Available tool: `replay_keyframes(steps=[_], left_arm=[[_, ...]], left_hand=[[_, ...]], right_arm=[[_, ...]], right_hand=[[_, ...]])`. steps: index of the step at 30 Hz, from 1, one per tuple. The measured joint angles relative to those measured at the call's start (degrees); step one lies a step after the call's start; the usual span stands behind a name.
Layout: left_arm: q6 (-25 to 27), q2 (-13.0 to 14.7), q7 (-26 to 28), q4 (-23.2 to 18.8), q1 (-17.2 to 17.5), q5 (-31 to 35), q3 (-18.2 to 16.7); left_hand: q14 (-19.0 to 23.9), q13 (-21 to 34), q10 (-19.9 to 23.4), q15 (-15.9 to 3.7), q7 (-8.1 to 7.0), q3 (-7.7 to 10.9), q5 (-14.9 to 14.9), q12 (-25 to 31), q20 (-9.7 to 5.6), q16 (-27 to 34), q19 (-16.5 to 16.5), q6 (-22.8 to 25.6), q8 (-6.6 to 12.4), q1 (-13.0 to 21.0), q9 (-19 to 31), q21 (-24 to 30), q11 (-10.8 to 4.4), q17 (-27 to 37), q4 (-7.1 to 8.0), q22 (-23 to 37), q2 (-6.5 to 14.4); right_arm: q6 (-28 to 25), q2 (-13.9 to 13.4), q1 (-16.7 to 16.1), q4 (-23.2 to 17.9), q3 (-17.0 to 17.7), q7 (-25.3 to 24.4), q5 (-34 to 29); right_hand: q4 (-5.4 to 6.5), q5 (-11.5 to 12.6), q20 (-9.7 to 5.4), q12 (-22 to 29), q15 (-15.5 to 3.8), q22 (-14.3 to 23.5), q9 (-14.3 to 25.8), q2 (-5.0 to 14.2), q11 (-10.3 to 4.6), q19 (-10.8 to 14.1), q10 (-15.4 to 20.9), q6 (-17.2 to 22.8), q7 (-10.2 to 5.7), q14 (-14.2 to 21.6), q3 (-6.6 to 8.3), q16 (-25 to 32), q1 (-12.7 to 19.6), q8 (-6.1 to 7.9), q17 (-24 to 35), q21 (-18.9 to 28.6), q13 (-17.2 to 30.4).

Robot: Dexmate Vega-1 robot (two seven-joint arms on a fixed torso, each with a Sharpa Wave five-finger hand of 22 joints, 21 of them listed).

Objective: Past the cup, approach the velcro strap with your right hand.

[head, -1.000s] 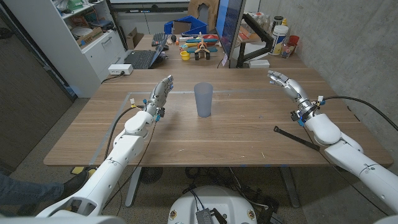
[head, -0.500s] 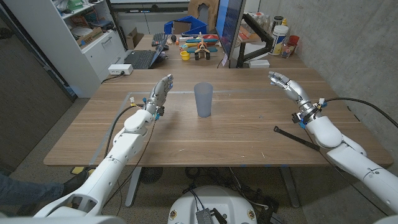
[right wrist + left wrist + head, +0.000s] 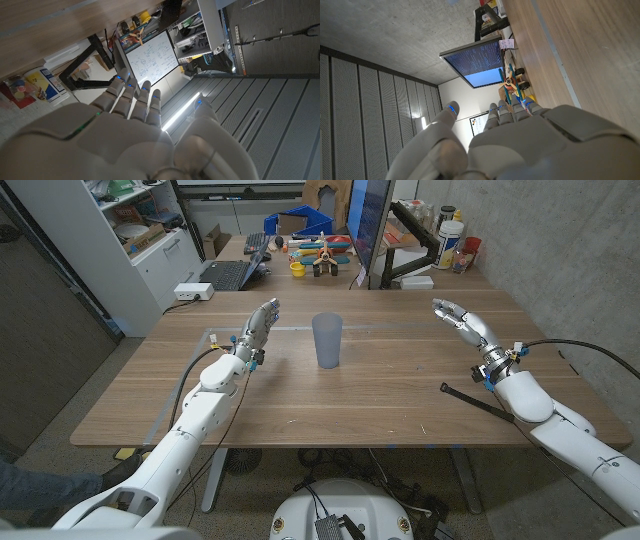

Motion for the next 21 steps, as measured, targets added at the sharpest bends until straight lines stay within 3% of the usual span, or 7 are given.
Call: replay_keyframes(steps=[21], left_arm=[[0.74,0.20,-0.09,-0.42,0.66,0.16,-0.05]], left_hand=[[-0.29,0.00,0.00,0.29,0.32,0.00,0.00,0.00,0.00,0.00,0.00,0.32,0.00,0.00,0.00,-0.22,0.00,0.00,0.00,0.00,0.00]], right_arm=[[-2.53,-2.11,-3.20,-3.27,1.97,-3.12,-5.99]], right_hand=[[-0.18,0.63,0.00,0.00,0.00,0.00,0.00,0.00,-1.03,-0.02,-0.01,0.42,-1.04,-0.01,-0.16,-0.49,0.00,0.00,0.00,-1.00,0.00]])
